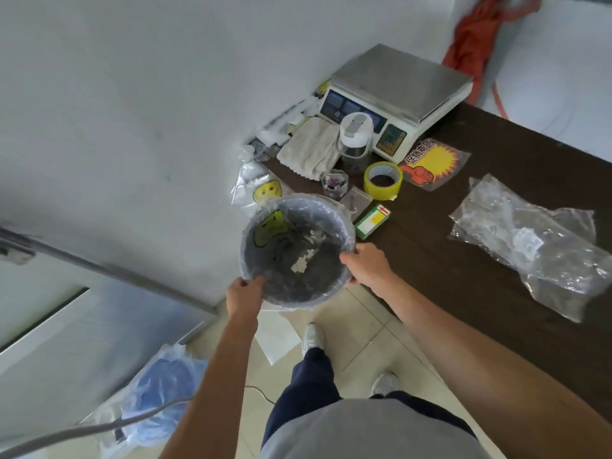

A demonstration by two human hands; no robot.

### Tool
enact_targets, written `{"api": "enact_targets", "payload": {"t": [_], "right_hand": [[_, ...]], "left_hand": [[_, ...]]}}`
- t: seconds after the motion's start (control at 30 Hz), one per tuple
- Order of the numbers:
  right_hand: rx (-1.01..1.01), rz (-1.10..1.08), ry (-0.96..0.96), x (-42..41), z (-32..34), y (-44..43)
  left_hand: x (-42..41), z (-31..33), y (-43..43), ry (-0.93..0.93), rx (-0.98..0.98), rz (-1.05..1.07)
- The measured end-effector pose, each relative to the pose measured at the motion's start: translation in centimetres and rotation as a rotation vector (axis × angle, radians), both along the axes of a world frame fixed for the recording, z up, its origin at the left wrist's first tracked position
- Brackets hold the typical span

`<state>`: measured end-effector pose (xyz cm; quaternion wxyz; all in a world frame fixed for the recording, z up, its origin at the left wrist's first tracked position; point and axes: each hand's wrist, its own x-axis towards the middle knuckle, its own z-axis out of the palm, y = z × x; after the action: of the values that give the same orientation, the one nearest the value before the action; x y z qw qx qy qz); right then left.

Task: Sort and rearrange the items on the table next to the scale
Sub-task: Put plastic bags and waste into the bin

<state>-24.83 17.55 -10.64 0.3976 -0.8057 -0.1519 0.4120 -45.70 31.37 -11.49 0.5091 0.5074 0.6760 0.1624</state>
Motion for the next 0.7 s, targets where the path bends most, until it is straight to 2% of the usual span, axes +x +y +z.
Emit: {"api": "enact_targets", "payload": {"t": [0.23,0.4,0.7], "right_hand": [[-0.012,-0.064,0.067,-0.5,-0.4,-5.1],[-0.033,-0.118,0.074,-1.2,-1.4,-7.8],[-0.083,-0.214,0.072,-2.4,-1.9,-9.5]], "left_hand": [[1.1,-0.1,-1.6,-0.036,-0.116,-0.089],[1.8,-1.8,-1.8,0.022,-0.15,-0.209],[2.3,-4.4,0.1,0.089,-0.317,-0.576]]}}
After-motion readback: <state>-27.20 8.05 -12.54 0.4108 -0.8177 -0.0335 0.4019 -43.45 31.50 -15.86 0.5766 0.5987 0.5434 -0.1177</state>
